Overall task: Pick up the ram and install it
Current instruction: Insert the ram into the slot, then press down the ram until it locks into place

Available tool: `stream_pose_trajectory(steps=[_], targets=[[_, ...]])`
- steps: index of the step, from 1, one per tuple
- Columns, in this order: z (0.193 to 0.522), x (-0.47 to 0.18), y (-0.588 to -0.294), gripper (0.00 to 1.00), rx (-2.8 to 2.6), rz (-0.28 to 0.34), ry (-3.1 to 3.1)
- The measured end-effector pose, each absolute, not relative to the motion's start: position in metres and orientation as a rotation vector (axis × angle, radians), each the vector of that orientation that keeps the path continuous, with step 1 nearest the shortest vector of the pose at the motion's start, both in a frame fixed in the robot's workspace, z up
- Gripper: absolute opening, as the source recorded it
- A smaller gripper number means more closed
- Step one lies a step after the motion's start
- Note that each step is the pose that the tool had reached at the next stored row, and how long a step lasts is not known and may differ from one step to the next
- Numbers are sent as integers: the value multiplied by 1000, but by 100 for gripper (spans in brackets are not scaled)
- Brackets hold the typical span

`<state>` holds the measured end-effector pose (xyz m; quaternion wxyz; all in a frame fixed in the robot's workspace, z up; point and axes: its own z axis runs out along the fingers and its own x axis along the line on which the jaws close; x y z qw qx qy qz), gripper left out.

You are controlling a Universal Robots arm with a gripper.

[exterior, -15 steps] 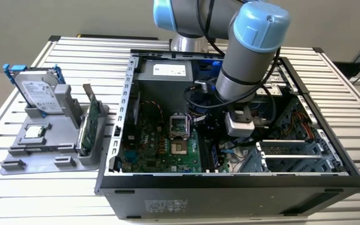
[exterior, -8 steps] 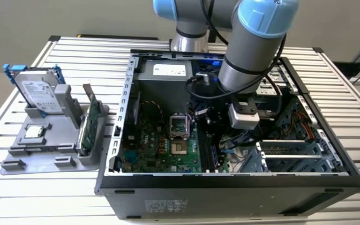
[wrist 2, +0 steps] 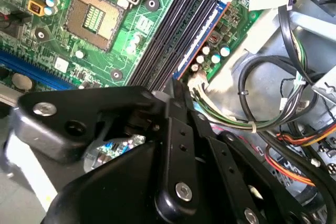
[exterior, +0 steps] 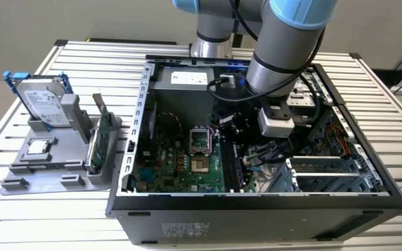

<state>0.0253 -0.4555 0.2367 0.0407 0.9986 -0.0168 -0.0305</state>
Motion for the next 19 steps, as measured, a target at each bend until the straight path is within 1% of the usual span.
stream_pose_trajectory(steps=[19], targets=[[238,25,-456,0,3058,-93,-35]])
